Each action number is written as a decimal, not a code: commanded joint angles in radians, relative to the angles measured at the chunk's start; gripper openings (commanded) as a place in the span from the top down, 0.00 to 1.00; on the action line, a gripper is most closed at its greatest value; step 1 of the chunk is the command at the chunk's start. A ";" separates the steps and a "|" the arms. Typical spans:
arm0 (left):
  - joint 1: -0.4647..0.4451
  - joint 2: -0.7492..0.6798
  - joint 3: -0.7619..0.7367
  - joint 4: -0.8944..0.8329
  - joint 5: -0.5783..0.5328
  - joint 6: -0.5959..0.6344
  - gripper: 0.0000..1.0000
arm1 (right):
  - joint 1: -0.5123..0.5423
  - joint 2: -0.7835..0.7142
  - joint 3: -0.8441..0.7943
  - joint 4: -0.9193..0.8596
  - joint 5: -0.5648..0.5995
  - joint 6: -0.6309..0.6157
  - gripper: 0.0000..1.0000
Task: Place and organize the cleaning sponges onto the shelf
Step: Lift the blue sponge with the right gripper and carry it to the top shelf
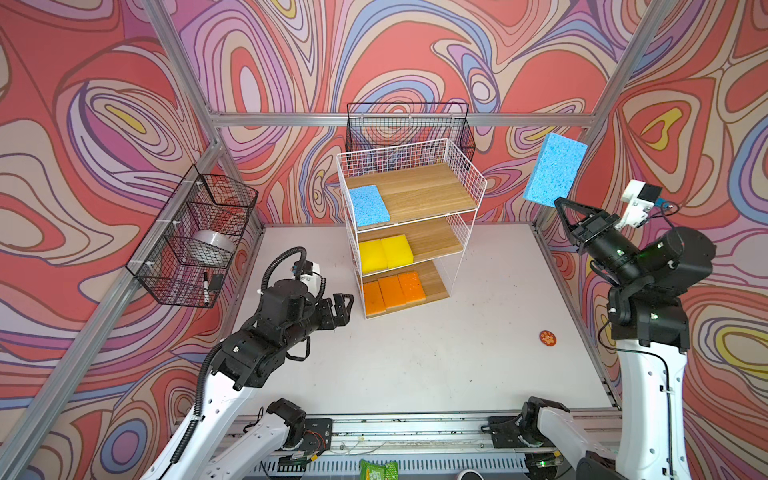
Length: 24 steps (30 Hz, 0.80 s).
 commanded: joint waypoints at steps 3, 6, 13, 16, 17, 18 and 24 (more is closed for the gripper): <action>0.005 0.032 0.063 -0.036 -0.026 0.046 0.10 | 0.085 0.049 0.098 -0.069 0.034 -0.085 1.00; 0.009 0.042 0.076 -0.032 -0.025 0.050 0.10 | 0.162 0.084 0.134 -0.092 0.077 -0.122 1.00; 0.013 0.044 0.073 -0.030 -0.029 0.057 0.09 | 0.433 0.219 0.266 -0.192 0.240 -0.278 1.00; 0.016 0.041 0.067 -0.031 -0.032 0.057 0.09 | 0.537 0.289 0.358 -0.260 0.316 -0.351 1.00; 0.017 0.039 0.065 -0.031 -0.032 0.059 0.09 | 0.561 0.305 0.390 -0.279 0.335 -0.367 1.00; 0.017 0.038 0.061 -0.028 -0.031 0.059 0.09 | 0.581 0.327 0.416 -0.292 0.347 -0.381 1.00; 0.022 0.039 0.036 -0.010 -0.023 0.056 0.08 | 0.647 0.385 0.473 -0.311 0.381 -0.421 1.00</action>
